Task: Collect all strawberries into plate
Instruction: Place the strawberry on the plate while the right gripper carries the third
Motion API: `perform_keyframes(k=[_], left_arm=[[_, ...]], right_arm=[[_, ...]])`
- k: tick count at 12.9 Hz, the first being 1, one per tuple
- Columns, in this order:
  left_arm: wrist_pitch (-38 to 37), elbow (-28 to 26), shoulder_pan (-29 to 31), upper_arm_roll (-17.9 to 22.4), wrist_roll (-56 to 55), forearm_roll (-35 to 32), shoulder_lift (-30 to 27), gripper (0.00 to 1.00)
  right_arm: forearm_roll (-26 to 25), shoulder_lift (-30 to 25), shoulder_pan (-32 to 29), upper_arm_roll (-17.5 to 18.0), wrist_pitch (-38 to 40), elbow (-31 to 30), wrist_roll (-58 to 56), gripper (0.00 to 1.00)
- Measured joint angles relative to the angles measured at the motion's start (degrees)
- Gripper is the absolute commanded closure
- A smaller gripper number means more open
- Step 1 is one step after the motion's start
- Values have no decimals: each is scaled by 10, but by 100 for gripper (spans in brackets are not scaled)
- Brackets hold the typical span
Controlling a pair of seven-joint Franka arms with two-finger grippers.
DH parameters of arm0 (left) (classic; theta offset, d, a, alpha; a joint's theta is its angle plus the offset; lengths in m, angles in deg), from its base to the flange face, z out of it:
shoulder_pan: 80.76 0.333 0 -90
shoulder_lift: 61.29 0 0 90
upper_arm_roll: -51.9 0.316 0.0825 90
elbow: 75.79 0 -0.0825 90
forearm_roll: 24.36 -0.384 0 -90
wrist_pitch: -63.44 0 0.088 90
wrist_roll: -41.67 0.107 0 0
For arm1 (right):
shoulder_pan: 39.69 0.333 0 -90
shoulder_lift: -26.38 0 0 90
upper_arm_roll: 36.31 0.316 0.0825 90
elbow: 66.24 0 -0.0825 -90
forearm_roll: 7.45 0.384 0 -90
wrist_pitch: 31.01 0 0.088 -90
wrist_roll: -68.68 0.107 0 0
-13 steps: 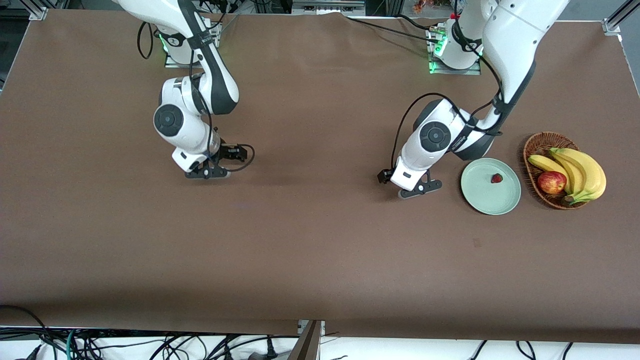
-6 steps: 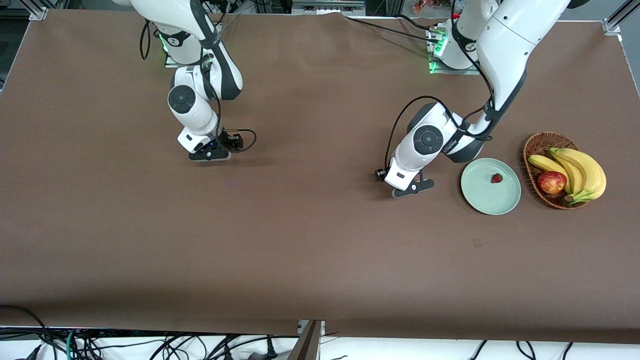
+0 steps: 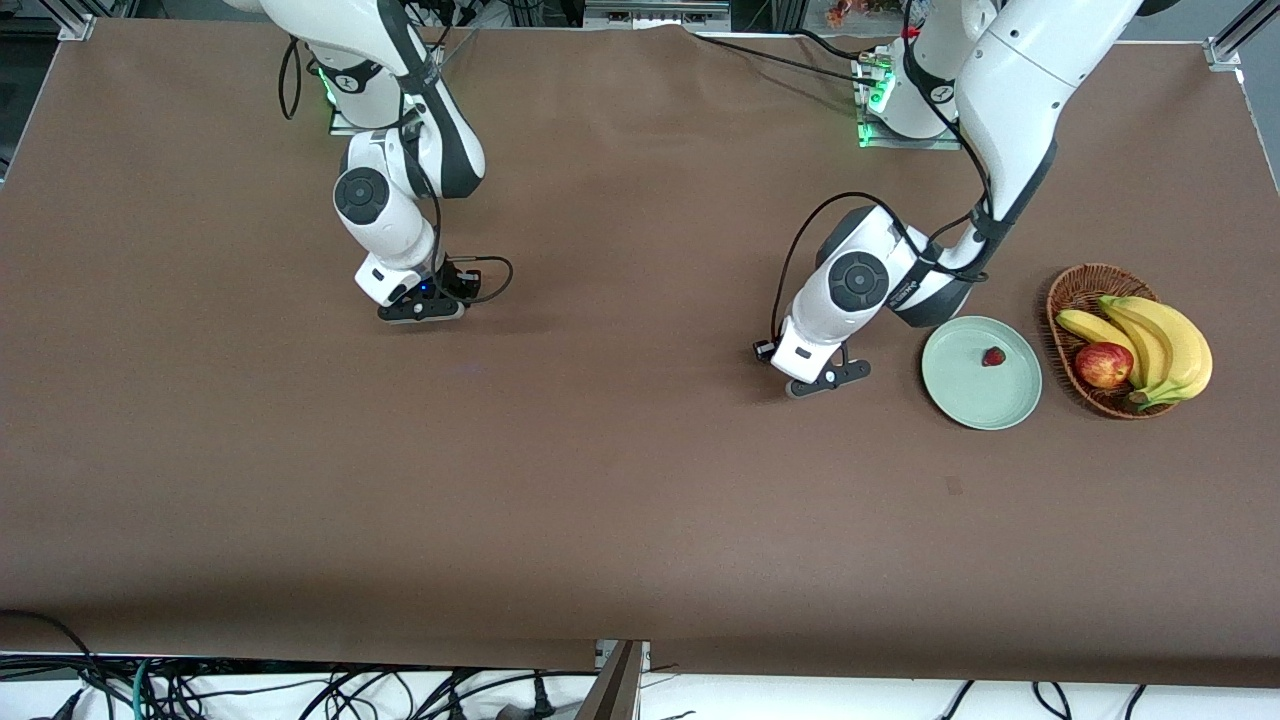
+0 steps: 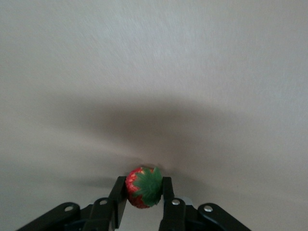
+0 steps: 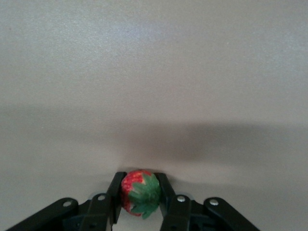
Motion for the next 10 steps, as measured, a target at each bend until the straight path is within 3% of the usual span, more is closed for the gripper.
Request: perform_keyframes(k=[2, 5, 8, 10], left_arm=[[-88, 51, 15, 11, 85, 57, -17, 74], [-192, 88, 31, 102, 282, 137, -69, 74], [-235, 84, 39, 201, 455, 159, -95, 74], [-233, 71, 44, 234, 519, 160, -93, 74]], right_arm=[[0, 0, 0, 0, -1, 8, -5, 84], [2, 3, 2, 2, 20, 67, -7, 83], [76, 54, 6, 30, 93, 213, 27, 82], [130, 123, 8, 69, 104, 333, 96, 80]])
